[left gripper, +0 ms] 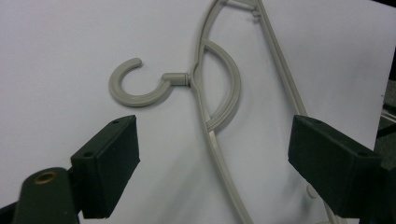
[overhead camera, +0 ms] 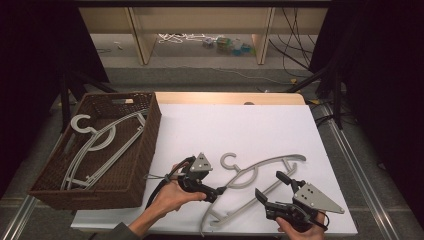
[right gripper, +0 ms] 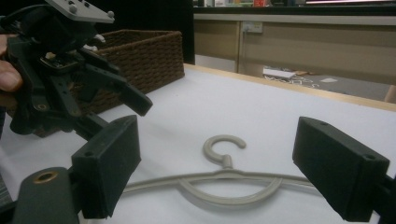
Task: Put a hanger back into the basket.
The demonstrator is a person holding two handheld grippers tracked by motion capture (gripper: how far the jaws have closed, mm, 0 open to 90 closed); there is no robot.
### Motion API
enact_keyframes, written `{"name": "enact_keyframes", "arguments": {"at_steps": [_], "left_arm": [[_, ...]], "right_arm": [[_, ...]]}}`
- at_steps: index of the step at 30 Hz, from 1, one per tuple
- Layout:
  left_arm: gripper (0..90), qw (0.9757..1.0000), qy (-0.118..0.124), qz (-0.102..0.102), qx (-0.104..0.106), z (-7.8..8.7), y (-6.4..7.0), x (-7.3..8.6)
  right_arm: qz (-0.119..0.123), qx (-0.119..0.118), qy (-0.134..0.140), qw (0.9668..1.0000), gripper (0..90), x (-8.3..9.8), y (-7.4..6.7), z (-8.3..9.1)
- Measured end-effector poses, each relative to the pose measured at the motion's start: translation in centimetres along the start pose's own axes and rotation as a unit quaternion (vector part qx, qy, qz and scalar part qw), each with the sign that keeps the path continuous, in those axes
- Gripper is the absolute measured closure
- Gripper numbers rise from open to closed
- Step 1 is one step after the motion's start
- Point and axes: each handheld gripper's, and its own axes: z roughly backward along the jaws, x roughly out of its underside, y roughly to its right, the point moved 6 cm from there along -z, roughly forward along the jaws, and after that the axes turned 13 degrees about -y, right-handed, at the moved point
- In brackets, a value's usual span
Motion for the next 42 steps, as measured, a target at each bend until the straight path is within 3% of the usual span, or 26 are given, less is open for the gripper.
{"name": "enact_keyframes", "arguments": {"at_steps": [4, 13, 14, 17, 19, 21, 23, 24, 25, 26, 27, 28, 29, 34, 39, 42], "left_arm": [[16.2, 0.9996, -0.020, -0.019, 0.001, -0.9, 0.4, -0.3], [16.7, 0.9988, -0.046, -0.015, -0.005, -1.9, -0.1, -0.6], [16.7, 0.9985, -0.049, -0.022, -0.003, -2.0, -0.1, -0.6], [17.0, 0.9981, -0.058, -0.017, -0.009, -2.3, -0.1, -0.6], [17.6, 0.9972, -0.068, -0.029, -0.011, -2.4, -0.2, -0.6], [17.7, 0.9970, -0.071, -0.026, -0.012, -2.6, -0.2, -0.7], [19.3, 0.9959, -0.082, -0.035, -0.011, -2.7, -0.1, -0.7], [20.0, 0.9942, -0.095, -0.049, -0.013, -2.7, -0.2, -0.7], [20.0, 0.9953, -0.087, -0.039, -0.015, -2.9, 0.0, -0.9], [20.3, 0.9931, -0.103, -0.053, -0.015, -2.9, -0.1, -0.9], [21.0, 0.9942, -0.098, -0.044, -0.013, -3.2, 0.1, -1.0], [21.5, 0.9920, -0.112, -0.058, -0.012, -3.3, 0.1, -1.0], [21.4, 0.9912, -0.116, -0.063, -0.012, -3.5, 0.1, -1.0], [24.2, 0.9894, -0.133, -0.057, -0.012, -4.5, 0.1, -0.8], [27.2, 0.9846, -0.159, -0.071, -0.015, -5.1, 0.0, -0.5], [31.1, 0.9831, -0.168, -0.072, -0.014, -5.3, -0.1, -0.6]], "right_arm": [[0.001, 0.000, -0.001, 1.0000, 15.9, 0.0, 0.0, 0.0], [0.001, -0.001, -0.001, 1.0000, 16.0, 0.0, 0.0, 0.0], [0.001, -0.001, -0.001, 1.0000, 15.9, 0.0, 0.0, 0.0], [0.002, -0.001, -0.003, 1.0000, 15.9, 0.0, 0.0, 0.0], [0.000, -0.008, 0.002, 1.0000, 15.9, 0.0, -0.1, -0.1], [0.001, -0.001, -0.001, 1.0000, 15.9, 0.0, 0.0, 0.0], [0.002, -0.004, -0.001, 1.0000, 16.0, 0.0, -0.1, 0.0], [-0.001, -0.010, 0.002, 0.9999, 15.9, 0.0, -0.2, -0.1], [0.000, -0.010, 0.000, 1.0000, 15.9, 0.0, -0.1, -0.1], [-0.002, -0.010, -0.001, 0.9999, 16.0, 0.0, -0.1, -0.1], [-0.003, -0.010, 0.003, 0.9999, 15.9, 0.0, -0.2, -0.1], [-0.002, -0.010, 0.003, 0.9999, 15.9, 0.0, -0.2, -0.1], [-0.002, -0.010, 0.003, 0.9999, 15.9, 0.0, -0.1, -0.1], [-0.003, -0.010, 0.003, 0.9999, 15.9, 0.0, -0.2, -0.1], [-0.001, -0.011, 0.000, 0.9999, 15.9, 0.0, -0.1, -0.1], [-0.002, -0.011, 0.000, 0.9999, 16.0, 0.0, -0.1, -0.1]]}}
